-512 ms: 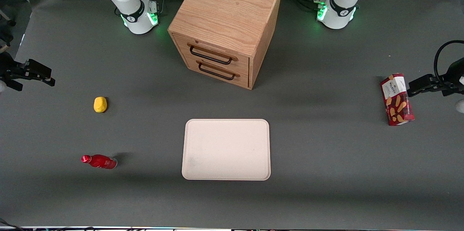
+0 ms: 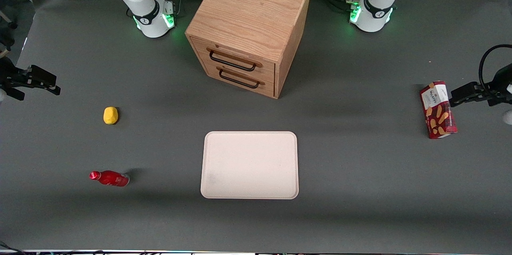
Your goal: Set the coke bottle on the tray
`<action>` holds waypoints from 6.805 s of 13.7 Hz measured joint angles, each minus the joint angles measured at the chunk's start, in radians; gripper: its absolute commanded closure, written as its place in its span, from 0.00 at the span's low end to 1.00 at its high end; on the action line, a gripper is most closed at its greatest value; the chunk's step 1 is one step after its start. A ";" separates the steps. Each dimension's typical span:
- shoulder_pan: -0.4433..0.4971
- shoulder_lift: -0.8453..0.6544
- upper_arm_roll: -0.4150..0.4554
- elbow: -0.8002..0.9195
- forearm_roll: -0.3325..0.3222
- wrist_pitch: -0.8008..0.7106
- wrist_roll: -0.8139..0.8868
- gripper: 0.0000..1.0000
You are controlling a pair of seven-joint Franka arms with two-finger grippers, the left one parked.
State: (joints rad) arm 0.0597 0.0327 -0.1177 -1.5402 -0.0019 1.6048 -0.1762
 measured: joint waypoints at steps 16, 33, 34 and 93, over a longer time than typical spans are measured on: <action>-0.069 0.463 0.005 0.583 0.000 -0.197 -0.036 0.00; -0.118 0.636 0.099 0.679 0.001 -0.022 -0.081 0.00; -0.121 0.644 0.099 0.671 0.001 -0.021 -0.084 0.00; -0.117 0.371 0.099 0.547 -0.020 -0.190 -0.087 1.00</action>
State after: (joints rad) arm -0.0570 0.4036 -0.0183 -0.9932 -0.0222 1.4153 -0.2628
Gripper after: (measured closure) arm 0.687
